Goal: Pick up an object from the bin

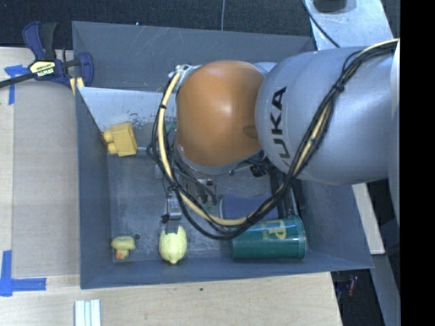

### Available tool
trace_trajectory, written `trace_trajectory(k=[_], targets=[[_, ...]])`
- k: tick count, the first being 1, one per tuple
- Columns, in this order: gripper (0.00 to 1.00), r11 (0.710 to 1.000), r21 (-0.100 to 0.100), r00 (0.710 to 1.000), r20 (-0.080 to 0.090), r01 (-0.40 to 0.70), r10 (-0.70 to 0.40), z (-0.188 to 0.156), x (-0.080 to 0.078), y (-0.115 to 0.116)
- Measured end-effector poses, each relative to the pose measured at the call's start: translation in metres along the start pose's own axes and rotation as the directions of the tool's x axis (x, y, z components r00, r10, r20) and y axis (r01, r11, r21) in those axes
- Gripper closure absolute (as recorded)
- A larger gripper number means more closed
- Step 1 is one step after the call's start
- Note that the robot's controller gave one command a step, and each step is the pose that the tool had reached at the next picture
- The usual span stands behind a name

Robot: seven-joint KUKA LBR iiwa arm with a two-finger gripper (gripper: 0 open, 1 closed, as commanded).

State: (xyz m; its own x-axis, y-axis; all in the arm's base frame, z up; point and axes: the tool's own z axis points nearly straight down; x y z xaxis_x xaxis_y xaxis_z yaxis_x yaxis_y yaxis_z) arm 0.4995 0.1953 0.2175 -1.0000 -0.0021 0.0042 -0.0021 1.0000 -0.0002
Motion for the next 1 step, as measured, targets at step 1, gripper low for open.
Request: trace_trajectory(k=[1], targets=[[0.00, 1.000, -0.001, 1.000, 0.007, -0.002, 0.002, -0.0032, -0.0019, -0.0007]])
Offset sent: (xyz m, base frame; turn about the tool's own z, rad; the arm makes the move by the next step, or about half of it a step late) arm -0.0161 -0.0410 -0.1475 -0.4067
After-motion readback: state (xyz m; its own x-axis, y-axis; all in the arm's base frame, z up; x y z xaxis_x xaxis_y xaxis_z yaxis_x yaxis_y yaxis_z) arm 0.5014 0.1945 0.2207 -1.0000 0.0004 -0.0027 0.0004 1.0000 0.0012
